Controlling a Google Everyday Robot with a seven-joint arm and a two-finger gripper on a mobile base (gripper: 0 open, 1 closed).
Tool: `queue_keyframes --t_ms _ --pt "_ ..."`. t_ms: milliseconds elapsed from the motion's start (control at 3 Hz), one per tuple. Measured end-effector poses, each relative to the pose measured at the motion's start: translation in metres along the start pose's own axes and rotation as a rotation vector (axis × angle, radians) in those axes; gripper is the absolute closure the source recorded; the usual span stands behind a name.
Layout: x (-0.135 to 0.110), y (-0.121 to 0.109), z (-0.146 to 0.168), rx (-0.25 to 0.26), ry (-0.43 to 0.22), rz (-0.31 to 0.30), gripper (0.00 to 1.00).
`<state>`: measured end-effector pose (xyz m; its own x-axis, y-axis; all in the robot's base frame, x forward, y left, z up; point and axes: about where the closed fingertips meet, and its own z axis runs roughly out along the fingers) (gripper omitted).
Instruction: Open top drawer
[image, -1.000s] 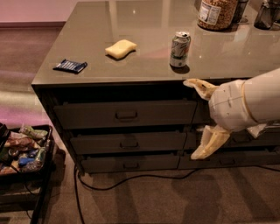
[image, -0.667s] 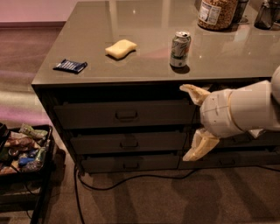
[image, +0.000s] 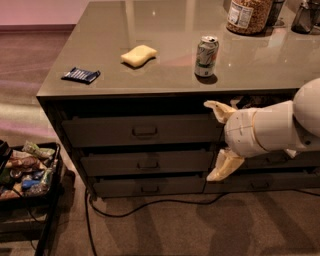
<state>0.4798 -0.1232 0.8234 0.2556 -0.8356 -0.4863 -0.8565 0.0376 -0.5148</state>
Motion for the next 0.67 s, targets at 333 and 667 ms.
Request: queue_keyframes --t_ms 333,667 --pt "0.015 -0.001 0.014 -0.025 -0.061 -0.020 0.00" --pt "0.035 -0.001 0.027 -0.045 -0.097 -0.031 0.00"
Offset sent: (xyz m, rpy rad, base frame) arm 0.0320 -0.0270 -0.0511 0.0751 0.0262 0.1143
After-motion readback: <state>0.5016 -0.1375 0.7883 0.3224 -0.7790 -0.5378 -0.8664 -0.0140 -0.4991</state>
